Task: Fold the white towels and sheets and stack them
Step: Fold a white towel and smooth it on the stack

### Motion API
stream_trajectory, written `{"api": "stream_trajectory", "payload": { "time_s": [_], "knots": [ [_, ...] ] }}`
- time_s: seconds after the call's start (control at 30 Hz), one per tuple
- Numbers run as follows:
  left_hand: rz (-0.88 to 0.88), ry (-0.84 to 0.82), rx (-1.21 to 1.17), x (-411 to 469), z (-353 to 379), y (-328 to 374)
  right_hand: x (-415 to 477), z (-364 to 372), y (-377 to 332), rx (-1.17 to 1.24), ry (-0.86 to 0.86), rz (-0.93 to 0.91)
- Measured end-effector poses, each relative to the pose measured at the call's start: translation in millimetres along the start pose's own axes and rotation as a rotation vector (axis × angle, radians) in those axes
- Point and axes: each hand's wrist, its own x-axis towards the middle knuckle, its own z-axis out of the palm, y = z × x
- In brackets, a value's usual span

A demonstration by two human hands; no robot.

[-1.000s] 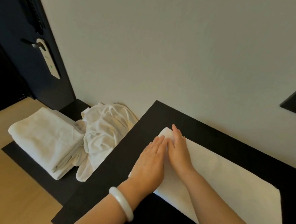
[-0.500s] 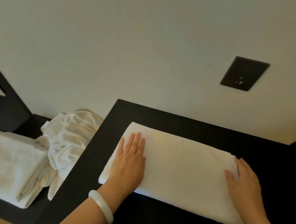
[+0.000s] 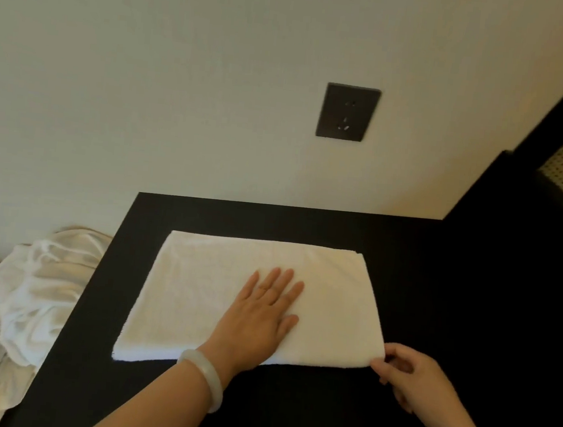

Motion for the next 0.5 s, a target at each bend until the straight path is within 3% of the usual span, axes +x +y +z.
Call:
{"api": "stream_trajectory", "payload": {
  "time_s": [0.07, 0.17, 0.37, 0.43, 0.5],
  "knots": [
    [0.004, 0.004, -0.004, -0.4, -1.1, 0.1, -0.2, 0.1, -3.4, 0.135, -0.119, 0.032],
    [0.001, 0.007, 0.014, -2.9, -3.9, 0.4, 6.4, -5.1, -8.3, 0.192, -0.122, 0.031],
    [0.000, -0.012, 0.001, -2.9, -5.9, 2.6, 11.9, -6.7, -15.2, -0.046, -0.102, 0.140],
    [0.001, -0.013, 0.005, -3.1, -3.6, 2.3, 9.8, -4.5, -26.4, -0.291, 0.037, 0.129],
    [-0.007, -0.004, 0.015, -3.0, -1.8, 2.5, 9.2, 3.5, -41.0, -0.614, 0.355, -0.024]
  ]
}}
